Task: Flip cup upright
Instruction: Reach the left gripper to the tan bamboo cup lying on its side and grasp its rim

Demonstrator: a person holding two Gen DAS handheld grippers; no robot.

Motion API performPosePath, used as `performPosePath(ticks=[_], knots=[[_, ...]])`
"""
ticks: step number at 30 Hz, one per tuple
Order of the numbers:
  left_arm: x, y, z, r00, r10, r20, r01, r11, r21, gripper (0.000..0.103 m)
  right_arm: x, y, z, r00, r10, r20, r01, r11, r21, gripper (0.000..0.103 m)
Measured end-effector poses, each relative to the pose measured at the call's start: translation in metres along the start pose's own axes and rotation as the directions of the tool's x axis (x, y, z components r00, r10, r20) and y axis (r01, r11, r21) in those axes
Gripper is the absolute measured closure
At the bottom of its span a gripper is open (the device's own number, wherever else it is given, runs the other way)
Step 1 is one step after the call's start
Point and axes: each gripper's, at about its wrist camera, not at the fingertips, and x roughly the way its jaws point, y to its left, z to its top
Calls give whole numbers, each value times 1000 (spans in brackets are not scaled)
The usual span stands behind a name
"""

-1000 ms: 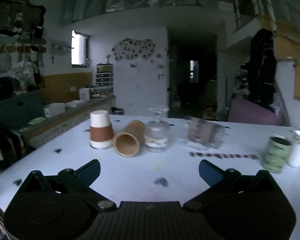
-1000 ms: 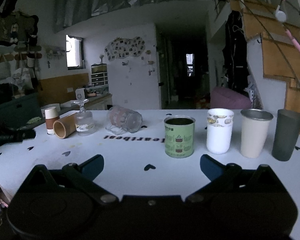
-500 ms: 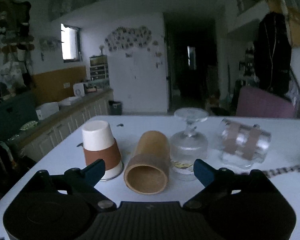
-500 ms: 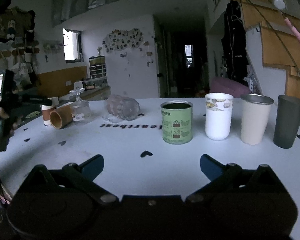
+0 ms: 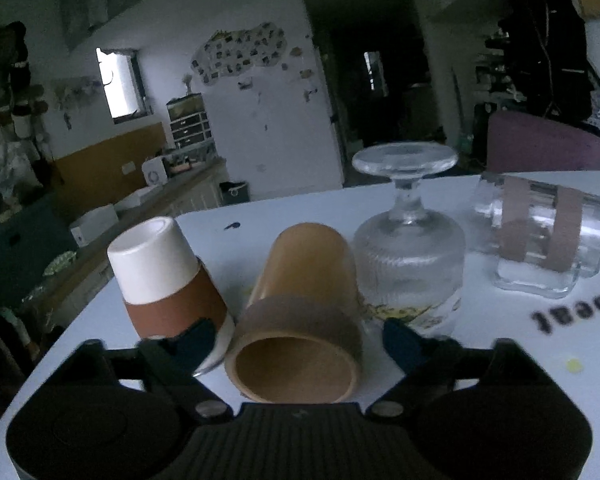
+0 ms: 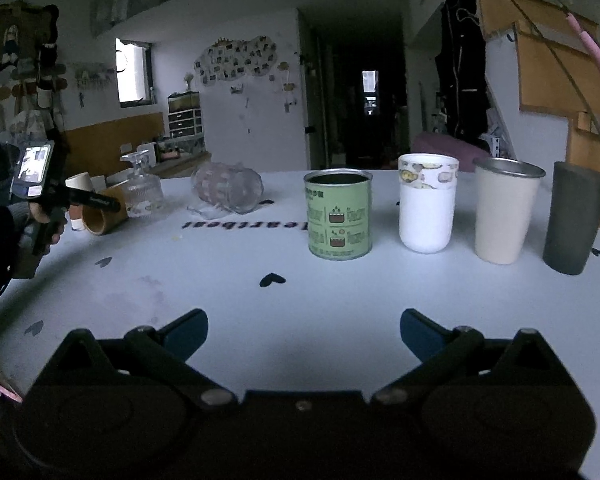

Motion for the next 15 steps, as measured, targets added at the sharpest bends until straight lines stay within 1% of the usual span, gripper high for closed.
performPosePath(ticks=[1, 4, 7, 8, 12, 15], knots=[[2, 1, 0, 1000, -3, -22, 3, 1000, -13, 29, 1, 0, 0, 1000, 1, -2, -1, 1000, 0, 0], [-7, 8, -5, 1000, -5, -29, 3, 998, -62, 30, 0, 0, 0, 1000, 7, -4, -7, 1000, 0, 0], [-24, 11, -14, 999, -16, -33, 14, 998, -67, 30, 0, 1, 0, 1000, 13, 0, -13, 1000, 0, 0], [-23, 6, -12, 999, -16, -35, 13, 997, -72, 30, 0, 1, 0, 1000, 14, 1, -14, 1000, 0, 0], [-50, 5, -26, 999, -25, -45, 21, 995, -94, 30, -2, 3, 1, 1000, 23, 9, -23, 1000, -4, 0], [-78, 4, -41, 998, -55, -41, 51, 995, -88, 30, -3, 4, 2, 999, 29, 16, -29, 1000, -4, 0]])
